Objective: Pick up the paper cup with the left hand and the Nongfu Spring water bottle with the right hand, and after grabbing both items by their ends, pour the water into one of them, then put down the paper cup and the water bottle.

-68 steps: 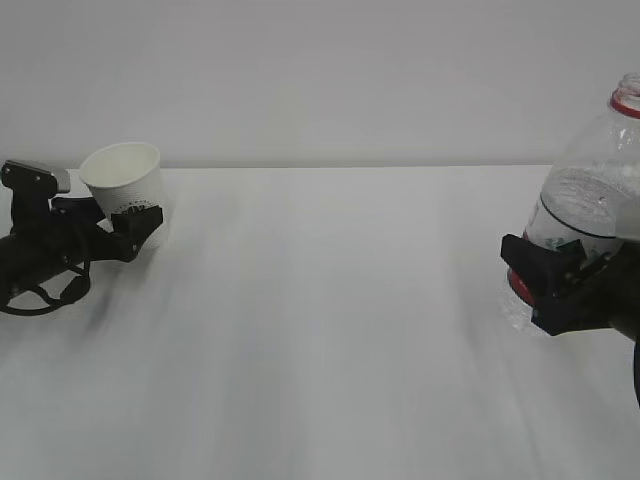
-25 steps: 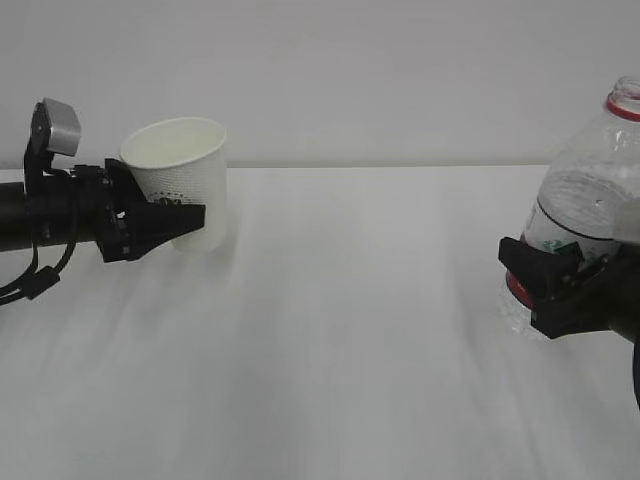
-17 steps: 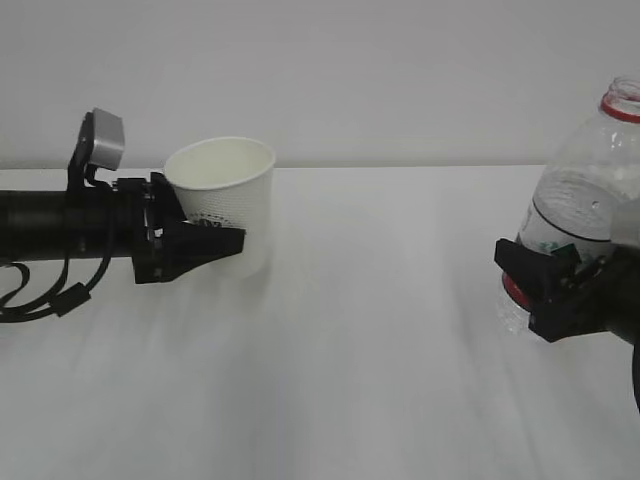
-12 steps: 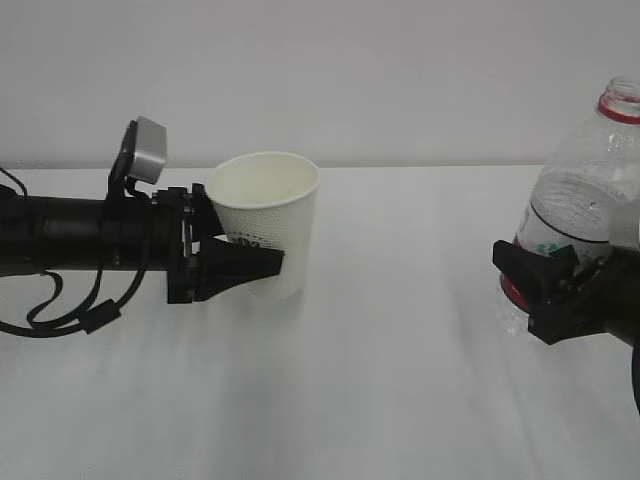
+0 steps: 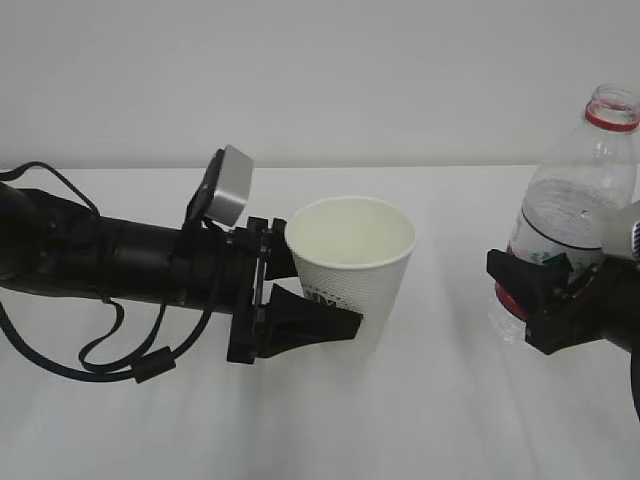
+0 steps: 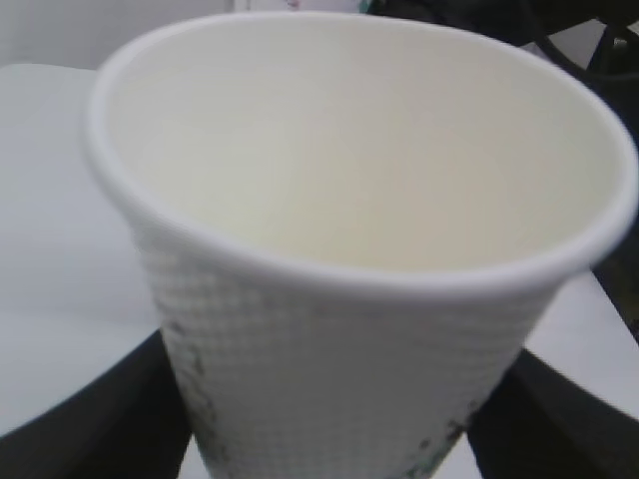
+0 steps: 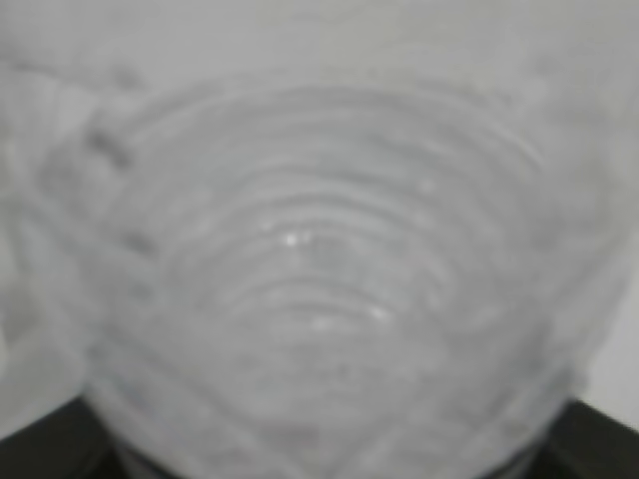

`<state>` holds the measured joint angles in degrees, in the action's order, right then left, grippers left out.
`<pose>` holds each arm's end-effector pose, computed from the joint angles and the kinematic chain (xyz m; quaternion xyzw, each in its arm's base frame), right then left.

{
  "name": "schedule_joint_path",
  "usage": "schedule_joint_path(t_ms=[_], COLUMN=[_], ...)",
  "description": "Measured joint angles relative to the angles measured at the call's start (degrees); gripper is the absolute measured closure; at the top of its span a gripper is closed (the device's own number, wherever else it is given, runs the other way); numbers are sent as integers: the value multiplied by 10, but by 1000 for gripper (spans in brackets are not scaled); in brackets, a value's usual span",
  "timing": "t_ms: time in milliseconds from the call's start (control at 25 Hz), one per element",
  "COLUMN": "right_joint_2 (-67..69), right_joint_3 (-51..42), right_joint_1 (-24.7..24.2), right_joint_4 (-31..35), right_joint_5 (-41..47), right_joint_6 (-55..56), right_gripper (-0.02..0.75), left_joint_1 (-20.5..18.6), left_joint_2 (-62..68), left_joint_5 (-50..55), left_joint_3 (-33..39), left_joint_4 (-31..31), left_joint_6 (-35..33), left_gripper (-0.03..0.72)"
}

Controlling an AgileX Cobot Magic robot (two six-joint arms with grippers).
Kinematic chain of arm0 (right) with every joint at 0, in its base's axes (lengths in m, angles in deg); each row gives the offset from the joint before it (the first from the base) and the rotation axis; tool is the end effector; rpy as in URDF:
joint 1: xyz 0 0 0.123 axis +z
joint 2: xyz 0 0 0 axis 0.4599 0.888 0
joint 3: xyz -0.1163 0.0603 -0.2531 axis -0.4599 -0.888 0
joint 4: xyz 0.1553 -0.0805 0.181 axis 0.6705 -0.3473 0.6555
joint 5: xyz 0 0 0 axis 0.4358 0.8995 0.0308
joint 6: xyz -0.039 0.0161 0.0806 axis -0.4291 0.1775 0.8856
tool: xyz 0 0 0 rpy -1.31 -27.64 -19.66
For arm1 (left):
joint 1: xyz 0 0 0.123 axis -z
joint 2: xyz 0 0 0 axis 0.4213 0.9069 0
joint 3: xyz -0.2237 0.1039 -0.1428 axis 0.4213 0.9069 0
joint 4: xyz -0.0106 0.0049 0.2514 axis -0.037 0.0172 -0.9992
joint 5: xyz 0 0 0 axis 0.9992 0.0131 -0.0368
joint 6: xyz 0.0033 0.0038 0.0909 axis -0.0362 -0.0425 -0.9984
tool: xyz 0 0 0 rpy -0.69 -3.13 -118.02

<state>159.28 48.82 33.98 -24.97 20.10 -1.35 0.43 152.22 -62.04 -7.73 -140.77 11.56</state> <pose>0.2198 0.0548 0.1564 -0.1976 0.7645 0.1218 0.6014 0.2766 -0.2201 0.1454 0.5219 0.5856 -0.4679 0.4071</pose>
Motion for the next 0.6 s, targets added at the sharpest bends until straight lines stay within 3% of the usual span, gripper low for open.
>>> schedule_joint_path(t_ms=[200,600], right_joint_2=[0,0], right_joint_3=[0,46], right_joint_1=[0,0], right_joint_4=[-4,-51], right_joint_5=[5,44], right_joint_6=[0,0], right_gripper=[234,234], left_joint_1=[23,24], left_joint_2=[0,0], left_joint_5=[14,12], left_joint_3=[0,0], left_joint_4=[12,29], left_joint_6=[0,0], left_gripper=[118,119])
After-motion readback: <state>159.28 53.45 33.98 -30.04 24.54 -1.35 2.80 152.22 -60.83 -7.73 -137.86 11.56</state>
